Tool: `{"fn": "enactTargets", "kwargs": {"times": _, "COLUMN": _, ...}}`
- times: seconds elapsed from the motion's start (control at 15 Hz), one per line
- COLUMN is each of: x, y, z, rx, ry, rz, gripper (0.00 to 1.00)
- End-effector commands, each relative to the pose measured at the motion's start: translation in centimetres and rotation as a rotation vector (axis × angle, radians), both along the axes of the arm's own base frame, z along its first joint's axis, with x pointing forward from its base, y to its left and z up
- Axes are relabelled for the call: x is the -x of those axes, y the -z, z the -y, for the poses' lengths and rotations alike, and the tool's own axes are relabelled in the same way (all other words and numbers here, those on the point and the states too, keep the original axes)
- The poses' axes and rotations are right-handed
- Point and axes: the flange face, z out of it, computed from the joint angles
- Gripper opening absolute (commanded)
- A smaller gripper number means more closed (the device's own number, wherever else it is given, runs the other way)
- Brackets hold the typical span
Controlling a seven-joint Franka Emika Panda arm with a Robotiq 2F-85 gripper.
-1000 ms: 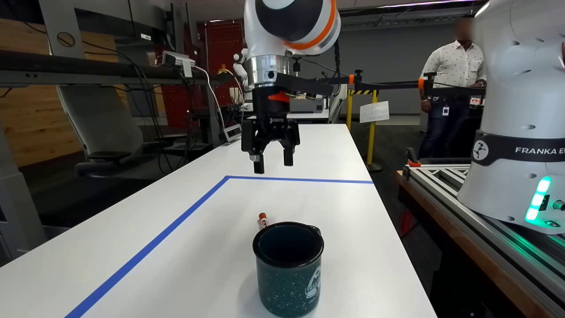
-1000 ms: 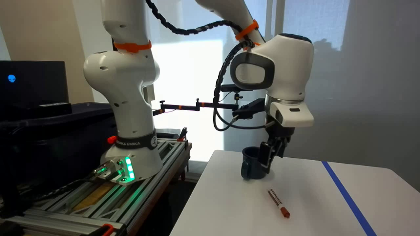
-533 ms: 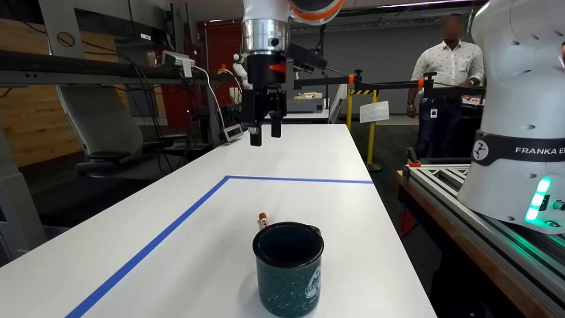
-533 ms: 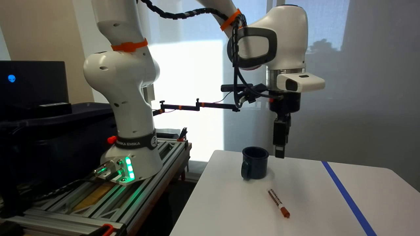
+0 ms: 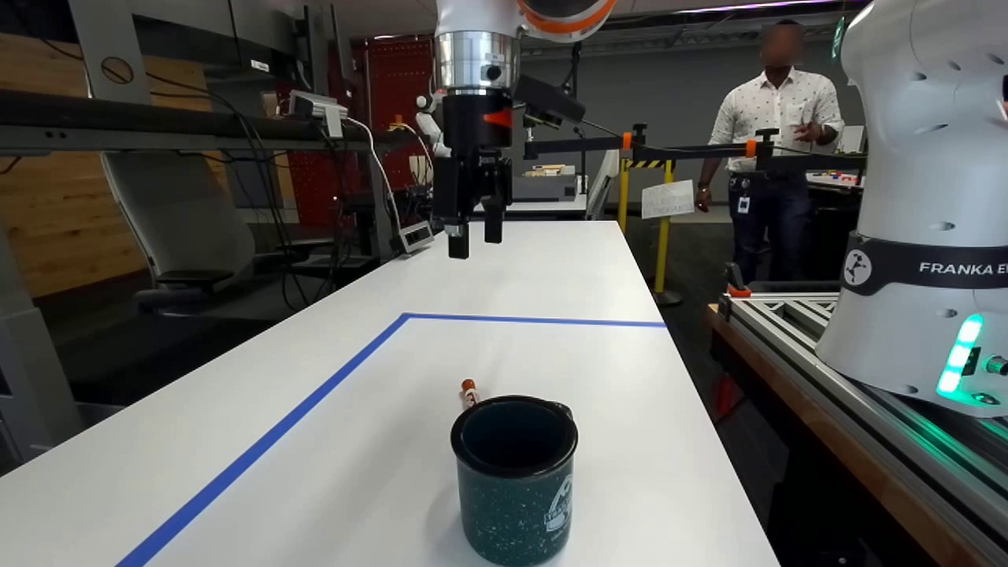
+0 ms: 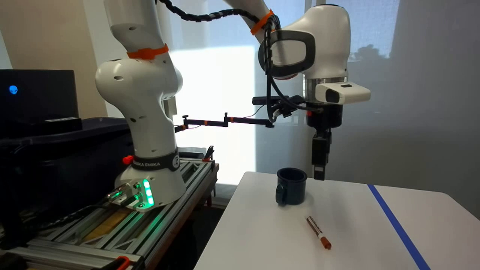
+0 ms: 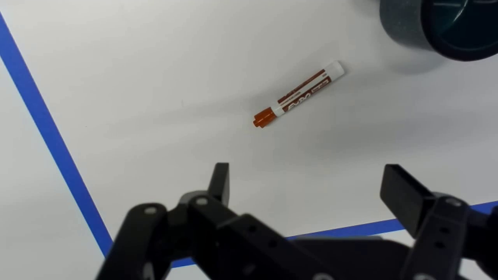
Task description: Put the red marker on the table.
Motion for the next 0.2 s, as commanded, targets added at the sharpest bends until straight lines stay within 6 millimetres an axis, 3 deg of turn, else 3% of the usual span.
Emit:
{"fn": "enactTargets", "kwargs": {"times": 0.0, "x": -0.01, "y": -0.04, "z": 0.01, "rx": 0.000, "ry": 0.000, "rz": -0.001, "gripper": 1.00}}
{"fn": "enactTargets", "kwargs": {"times": 0.13, "x": -0.01, "y": -0.04, "z": 0.01, "rx": 0.000, "ry": 0.000, "rz": -0.001, "gripper": 1.00}}
